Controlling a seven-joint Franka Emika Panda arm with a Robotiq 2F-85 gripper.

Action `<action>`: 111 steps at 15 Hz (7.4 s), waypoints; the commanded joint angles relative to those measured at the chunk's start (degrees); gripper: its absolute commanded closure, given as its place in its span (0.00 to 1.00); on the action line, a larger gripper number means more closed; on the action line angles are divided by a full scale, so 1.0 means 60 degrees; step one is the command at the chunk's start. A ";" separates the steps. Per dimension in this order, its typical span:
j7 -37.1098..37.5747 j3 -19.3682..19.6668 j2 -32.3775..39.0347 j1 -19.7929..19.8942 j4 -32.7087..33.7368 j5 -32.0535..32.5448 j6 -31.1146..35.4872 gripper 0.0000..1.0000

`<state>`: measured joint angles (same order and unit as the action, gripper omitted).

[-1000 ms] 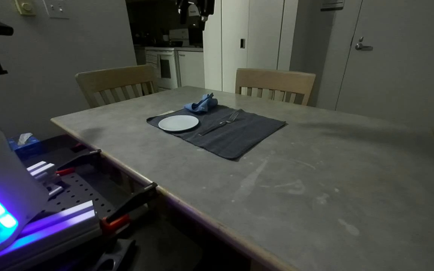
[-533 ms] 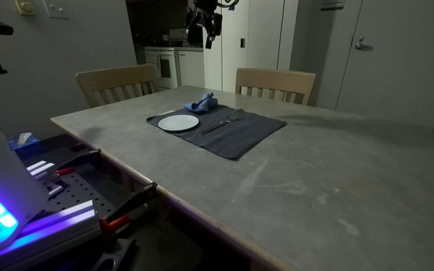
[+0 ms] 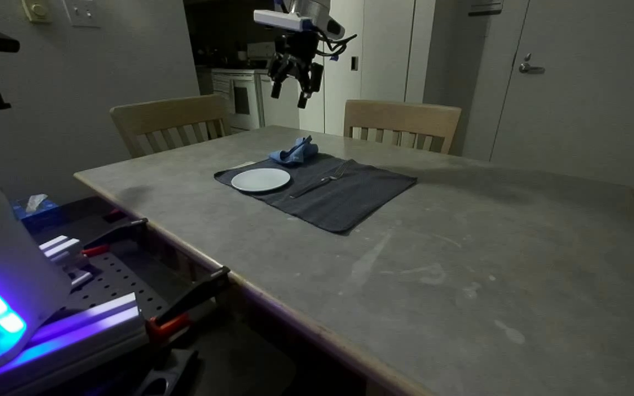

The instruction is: Use the towel to wipe the plate

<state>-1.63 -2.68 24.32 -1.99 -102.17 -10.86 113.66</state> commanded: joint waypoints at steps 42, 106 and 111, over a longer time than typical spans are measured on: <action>-0.0737 -0.0906 0.2733 0.0208 0.0422 0.0256 0.3910 0.02; -0.1823 -0.0219 0.2151 0.0741 -0.0037 0.0530 -0.1660 0.98; -0.1218 -0.0215 0.1806 0.0203 0.0051 0.1140 -0.2148 0.98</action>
<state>-9.86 -3.90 36.72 0.50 -101.04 -5.26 102.00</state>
